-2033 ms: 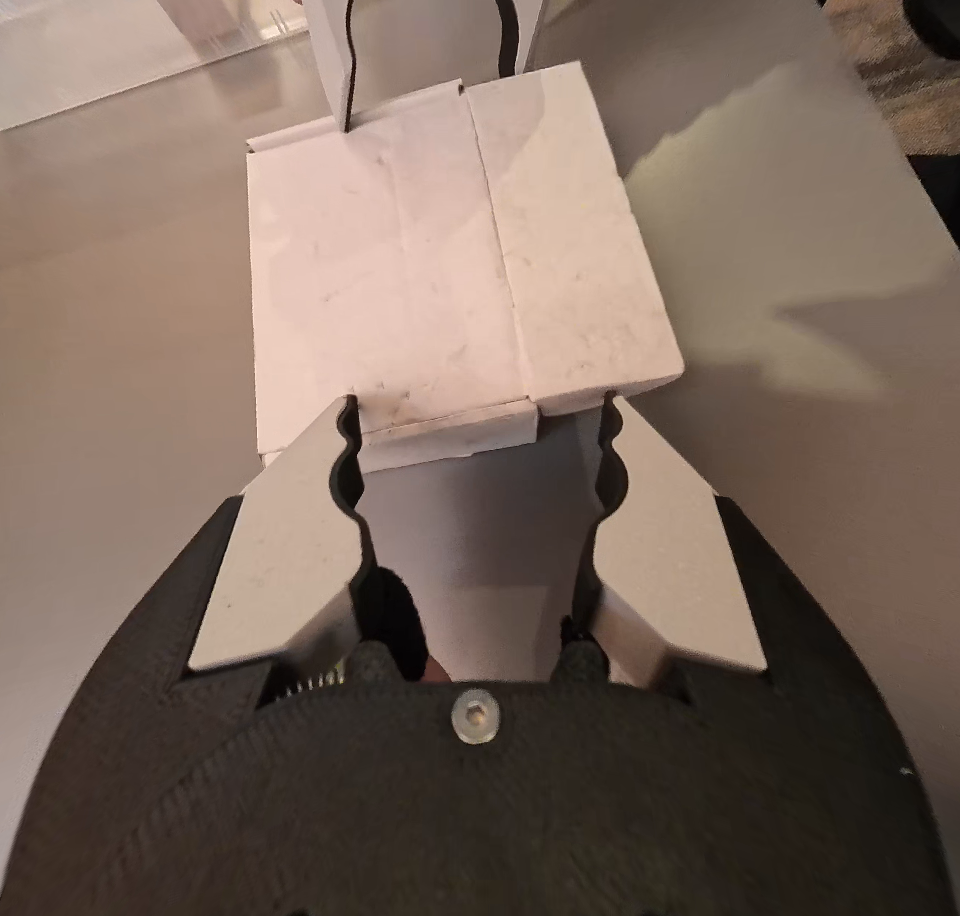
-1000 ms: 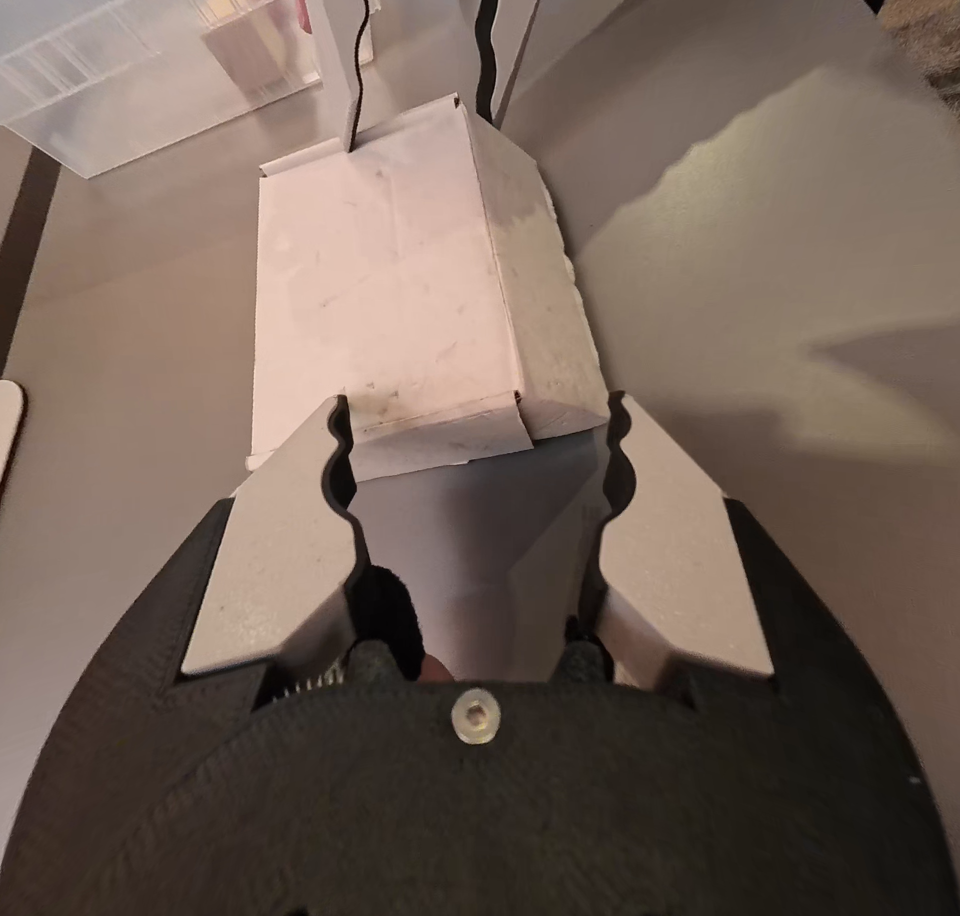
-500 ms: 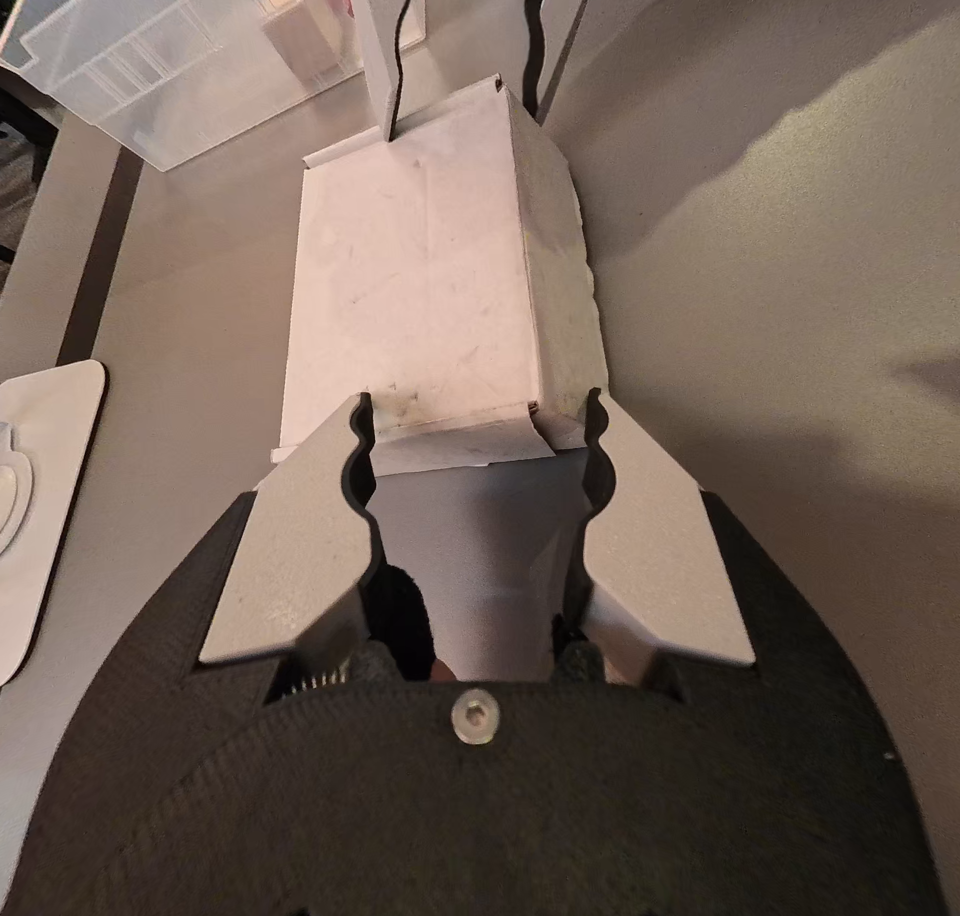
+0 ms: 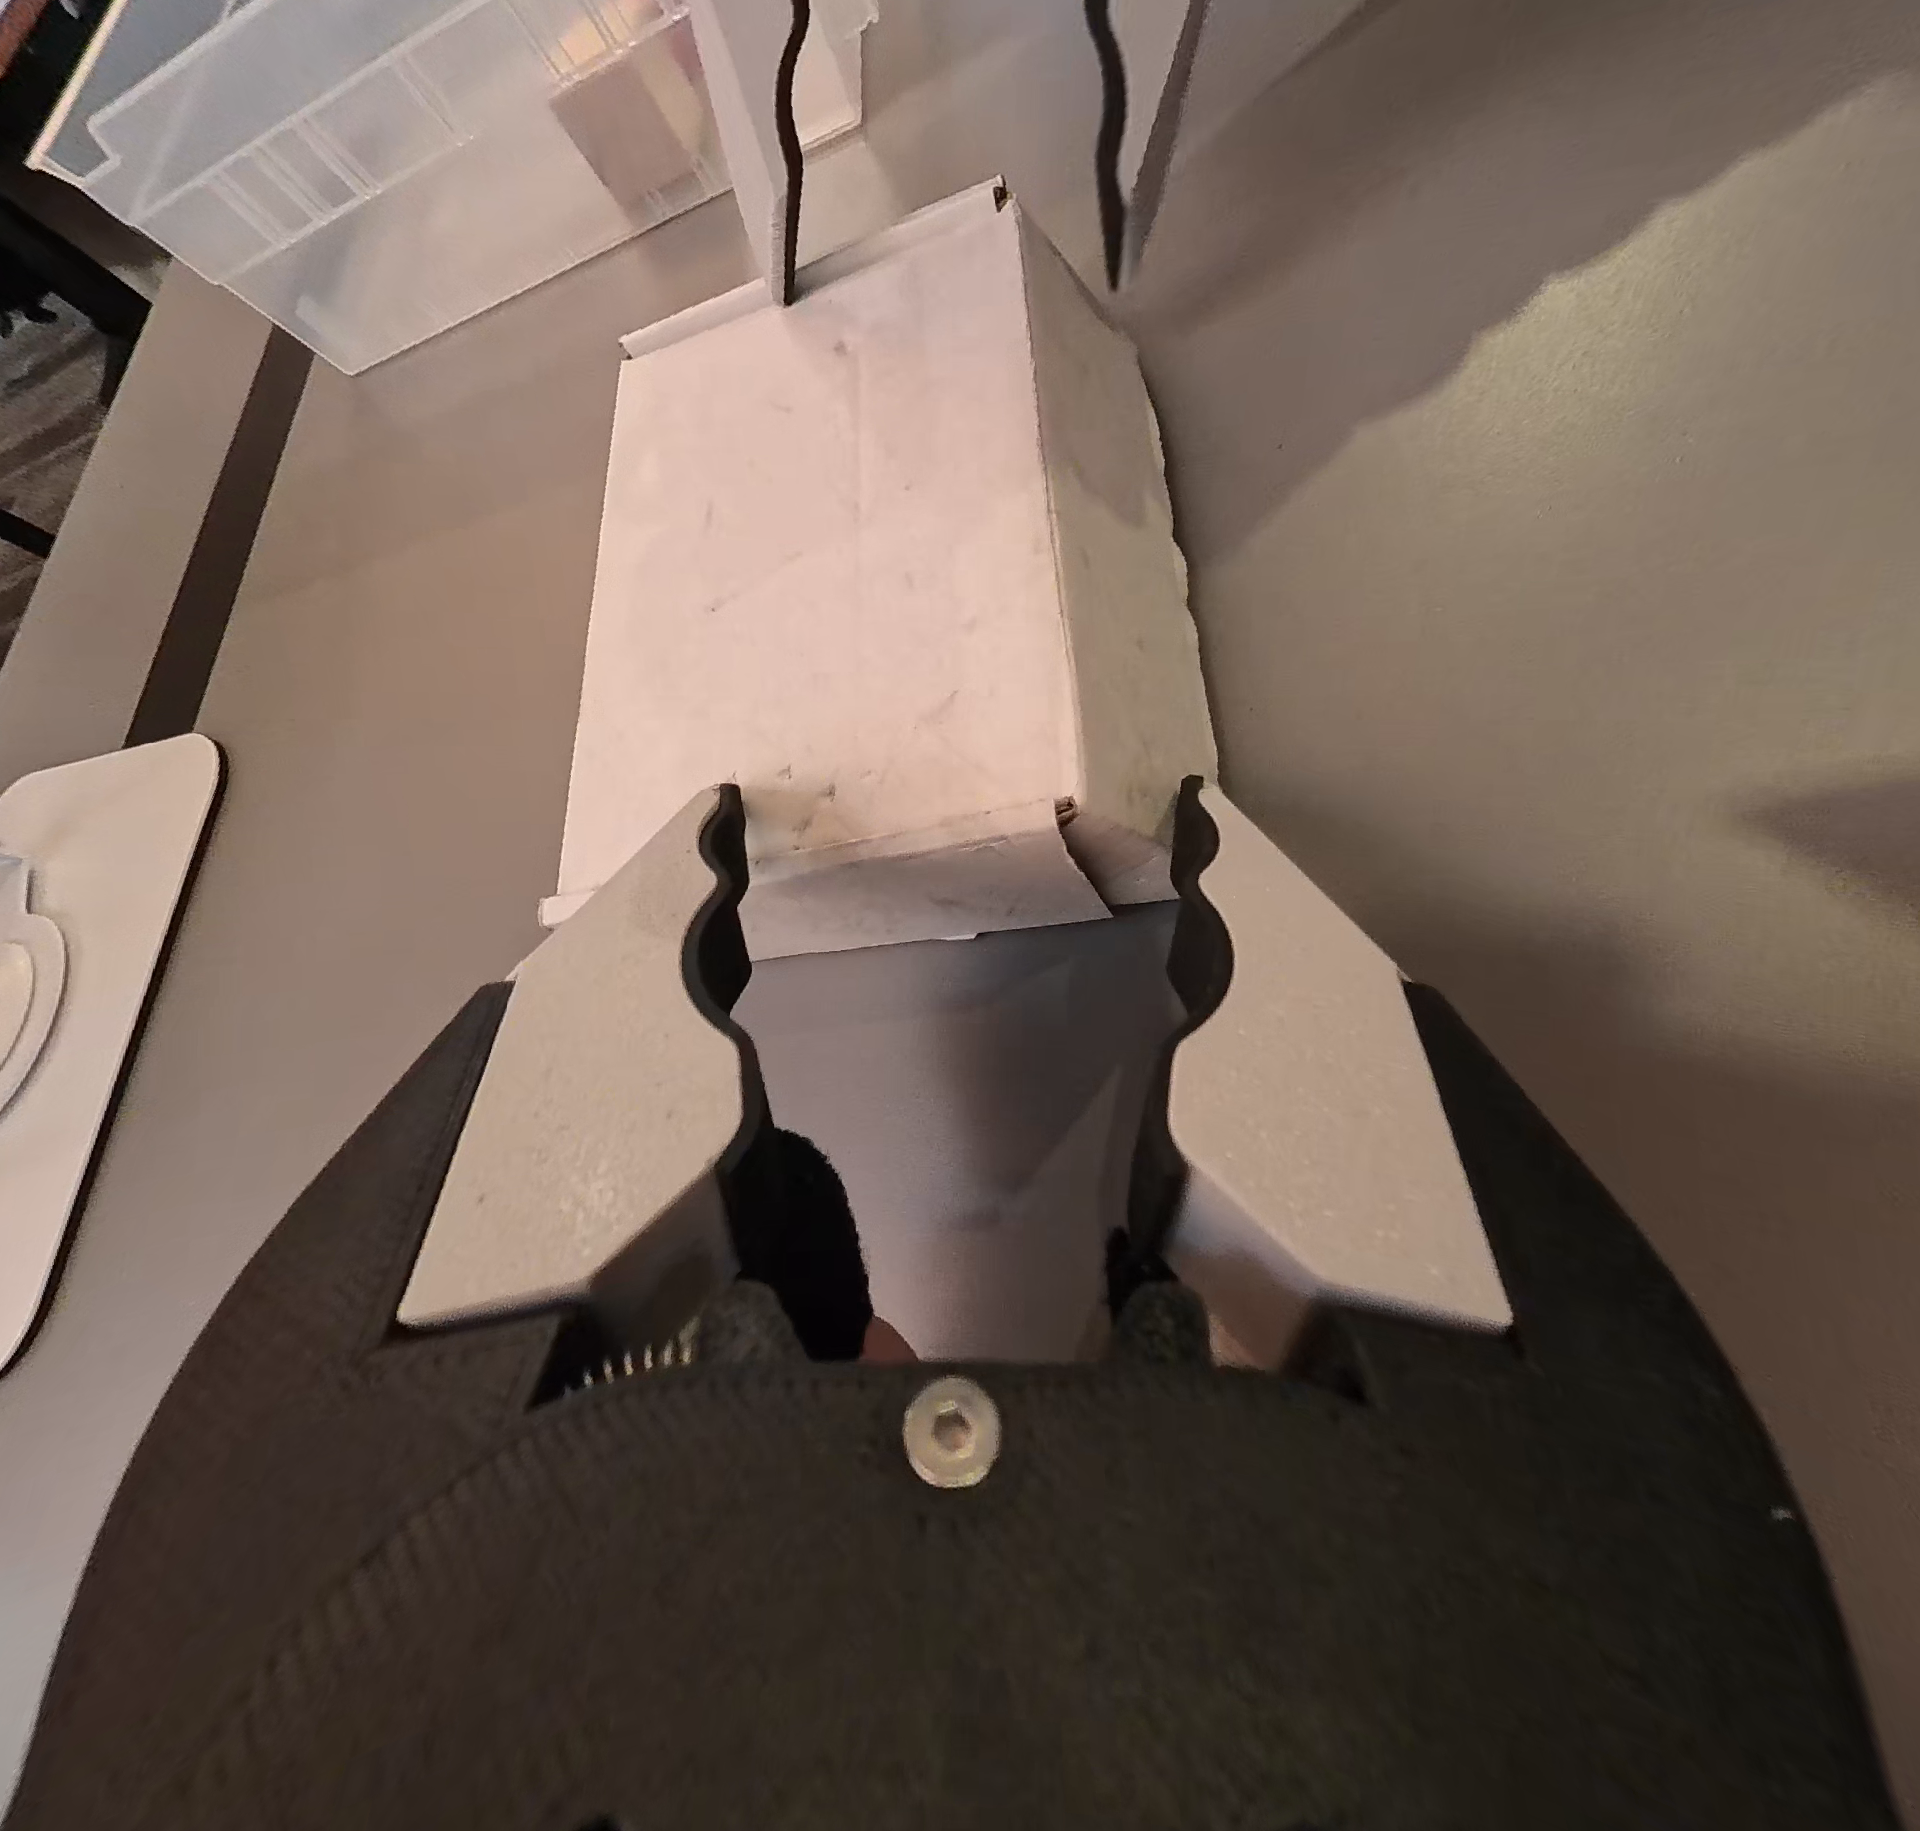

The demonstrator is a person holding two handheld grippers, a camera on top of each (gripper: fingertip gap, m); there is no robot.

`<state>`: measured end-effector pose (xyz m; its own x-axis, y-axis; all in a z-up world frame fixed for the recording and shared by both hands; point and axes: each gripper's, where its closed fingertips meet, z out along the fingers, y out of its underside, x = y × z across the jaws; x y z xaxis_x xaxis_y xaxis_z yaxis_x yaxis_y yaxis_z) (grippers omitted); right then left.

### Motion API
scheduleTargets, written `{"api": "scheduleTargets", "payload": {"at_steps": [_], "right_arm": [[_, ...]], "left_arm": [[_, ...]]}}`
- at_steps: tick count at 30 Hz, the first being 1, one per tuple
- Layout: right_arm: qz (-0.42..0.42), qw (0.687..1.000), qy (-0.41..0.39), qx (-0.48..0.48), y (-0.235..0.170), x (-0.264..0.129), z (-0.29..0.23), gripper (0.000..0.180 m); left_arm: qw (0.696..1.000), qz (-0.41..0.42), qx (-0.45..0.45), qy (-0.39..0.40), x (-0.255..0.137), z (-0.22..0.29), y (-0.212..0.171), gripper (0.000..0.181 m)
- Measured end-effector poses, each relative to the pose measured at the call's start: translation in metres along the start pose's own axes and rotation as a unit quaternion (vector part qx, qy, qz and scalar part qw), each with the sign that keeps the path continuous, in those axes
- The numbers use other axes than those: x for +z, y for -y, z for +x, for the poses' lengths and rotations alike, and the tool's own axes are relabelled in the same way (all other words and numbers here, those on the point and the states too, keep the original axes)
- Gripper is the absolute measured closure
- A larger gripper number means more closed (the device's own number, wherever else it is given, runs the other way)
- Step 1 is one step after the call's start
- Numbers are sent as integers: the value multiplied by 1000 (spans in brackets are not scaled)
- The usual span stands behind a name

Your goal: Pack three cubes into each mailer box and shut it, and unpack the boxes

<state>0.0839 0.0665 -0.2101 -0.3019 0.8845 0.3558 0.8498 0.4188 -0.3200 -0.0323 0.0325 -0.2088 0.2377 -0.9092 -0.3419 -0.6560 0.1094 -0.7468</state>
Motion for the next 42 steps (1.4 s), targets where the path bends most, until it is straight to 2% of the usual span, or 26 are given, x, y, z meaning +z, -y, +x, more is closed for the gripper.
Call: {"api": "scheduleTargets", "payload": {"at_steps": [1, 14, 20, 23, 33, 42], "right_arm": [[0, 1000, -7, 8, 1, 0, 2, 108], [-31, 997, -63, -15, -1, 3, 7, 119], [-26, 998, -60, -16, -1, 3, 7, 119], [-27, 998, -63, -14, -1, 4, 7, 118], [-33, 997, -67, -14, -1, 4, 7, 120], [-40, 997, -69, -15, 0, 4, 7, 119]], "left_arm": [[1000, 0, 0, 0, 0, 0, 0, 99], [999, -15, 26, 27, 2, -3, -2, 107], [999, -15, 26, 28, 2, -3, -2, 106], [999, -17, 33, 29, 4, 0, -2, 100], [998, -24, 41, 42, 4, -5, -3, 109], [998, -23, 42, 43, 4, -4, -2, 109]]}}
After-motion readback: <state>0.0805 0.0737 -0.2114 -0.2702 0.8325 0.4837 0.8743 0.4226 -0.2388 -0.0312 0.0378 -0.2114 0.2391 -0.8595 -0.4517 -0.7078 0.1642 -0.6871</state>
